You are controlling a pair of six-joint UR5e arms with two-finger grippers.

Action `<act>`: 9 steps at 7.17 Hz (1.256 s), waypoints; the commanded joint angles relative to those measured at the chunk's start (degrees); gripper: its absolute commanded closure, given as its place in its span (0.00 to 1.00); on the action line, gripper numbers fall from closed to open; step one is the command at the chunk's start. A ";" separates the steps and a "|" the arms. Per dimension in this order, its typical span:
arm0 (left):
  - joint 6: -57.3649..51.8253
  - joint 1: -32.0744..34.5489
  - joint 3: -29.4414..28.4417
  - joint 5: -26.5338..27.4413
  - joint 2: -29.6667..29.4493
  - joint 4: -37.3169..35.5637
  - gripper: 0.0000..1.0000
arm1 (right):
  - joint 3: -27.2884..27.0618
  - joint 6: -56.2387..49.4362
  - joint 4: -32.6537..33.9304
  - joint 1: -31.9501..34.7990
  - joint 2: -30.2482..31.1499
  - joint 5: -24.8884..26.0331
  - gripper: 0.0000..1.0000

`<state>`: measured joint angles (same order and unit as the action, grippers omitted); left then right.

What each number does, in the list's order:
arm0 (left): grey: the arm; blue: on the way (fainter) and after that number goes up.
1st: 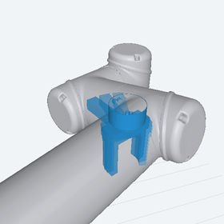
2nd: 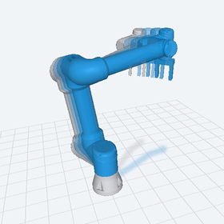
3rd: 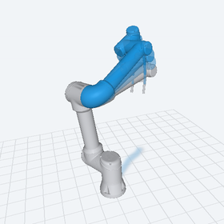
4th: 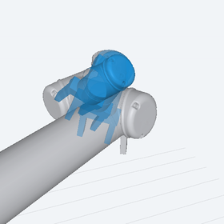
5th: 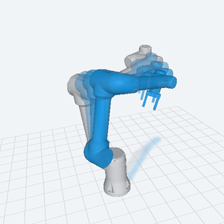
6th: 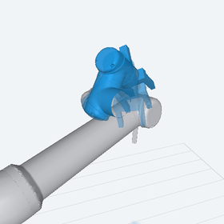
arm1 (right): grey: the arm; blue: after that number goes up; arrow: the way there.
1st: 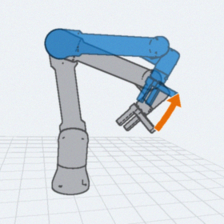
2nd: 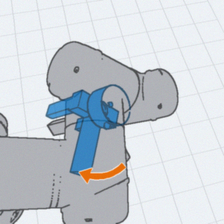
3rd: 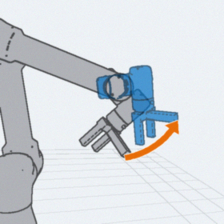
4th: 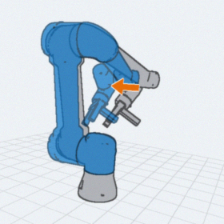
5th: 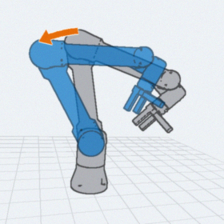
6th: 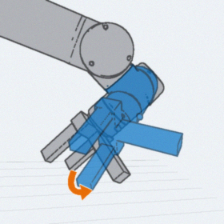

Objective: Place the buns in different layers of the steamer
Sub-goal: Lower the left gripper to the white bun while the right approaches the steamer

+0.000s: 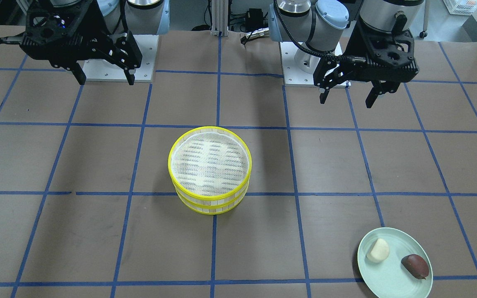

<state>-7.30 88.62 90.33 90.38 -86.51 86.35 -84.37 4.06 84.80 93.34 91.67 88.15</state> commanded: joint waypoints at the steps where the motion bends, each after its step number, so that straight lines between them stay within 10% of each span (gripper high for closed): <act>1: -0.17 0.33 1.42 0.67 -0.41 -0.39 0.00 | 0.00 -0.02 0.10 0.00 0.00 0.00 0.00; 9: -3.23 -7.80 1.52 -0.28 -1.90 -0.74 0.00 | 0.00 -0.02 -0.25 0.00 0.00 0.26 0.00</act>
<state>-8.65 84.99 91.62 90.63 -87.33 85.82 -84.37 4.04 84.56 93.34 91.67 88.41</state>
